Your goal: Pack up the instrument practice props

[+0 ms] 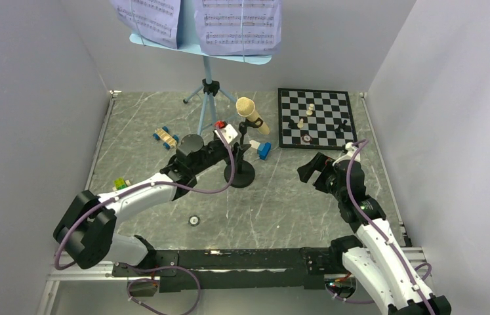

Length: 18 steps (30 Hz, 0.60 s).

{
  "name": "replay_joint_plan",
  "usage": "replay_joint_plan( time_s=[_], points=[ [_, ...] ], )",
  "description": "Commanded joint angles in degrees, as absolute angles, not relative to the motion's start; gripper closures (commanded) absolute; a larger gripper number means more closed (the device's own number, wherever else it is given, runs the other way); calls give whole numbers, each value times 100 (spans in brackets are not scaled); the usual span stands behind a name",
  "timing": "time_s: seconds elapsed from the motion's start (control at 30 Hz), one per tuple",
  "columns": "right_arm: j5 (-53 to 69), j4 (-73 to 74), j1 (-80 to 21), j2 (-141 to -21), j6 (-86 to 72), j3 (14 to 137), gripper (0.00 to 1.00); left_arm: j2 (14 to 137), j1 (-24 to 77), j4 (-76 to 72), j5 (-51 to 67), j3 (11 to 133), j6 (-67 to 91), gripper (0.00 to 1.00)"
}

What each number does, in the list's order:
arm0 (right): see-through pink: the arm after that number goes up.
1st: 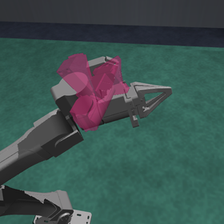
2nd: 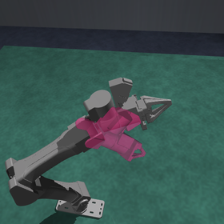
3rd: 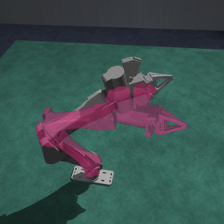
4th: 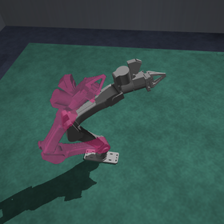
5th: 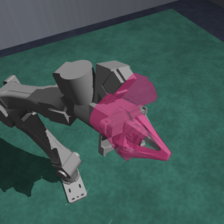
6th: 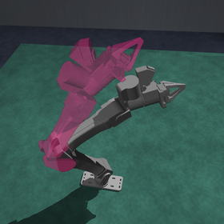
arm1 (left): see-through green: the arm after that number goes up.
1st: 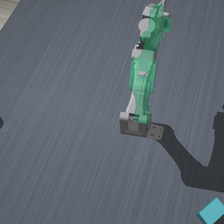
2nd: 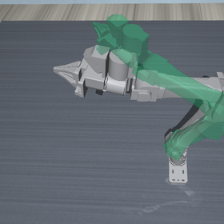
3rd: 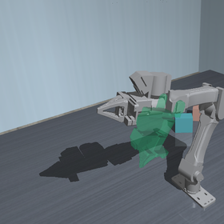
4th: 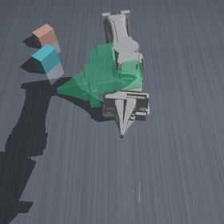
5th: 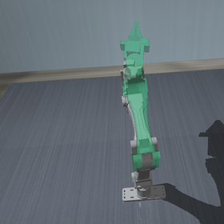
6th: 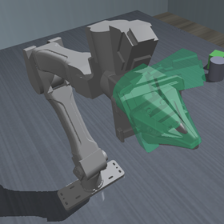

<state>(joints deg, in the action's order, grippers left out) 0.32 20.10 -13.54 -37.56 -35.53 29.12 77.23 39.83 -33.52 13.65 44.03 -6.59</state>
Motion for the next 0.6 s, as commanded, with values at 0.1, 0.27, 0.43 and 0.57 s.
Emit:
replay_joint_plan(
  time_s=[0.1,0.27,0.43,0.57],
  points=[
    [53,1894,-1380,-3792,-3465,2996,0,7920,3997,-3796,1299,4732,-764,61],
    [48,1916,-1388,-3806,-3455,3018,0,7964,3987,-3858,1180,4704,-725,72],
    [56,1950,-1397,-3832,-3463,3071,0,7999,3986,-3870,1011,4680,-666,86],
    [61,1990,-1397,-3816,-3457,3107,0,7960,3969,-3877,942,4637,-572,100]
  ],
)
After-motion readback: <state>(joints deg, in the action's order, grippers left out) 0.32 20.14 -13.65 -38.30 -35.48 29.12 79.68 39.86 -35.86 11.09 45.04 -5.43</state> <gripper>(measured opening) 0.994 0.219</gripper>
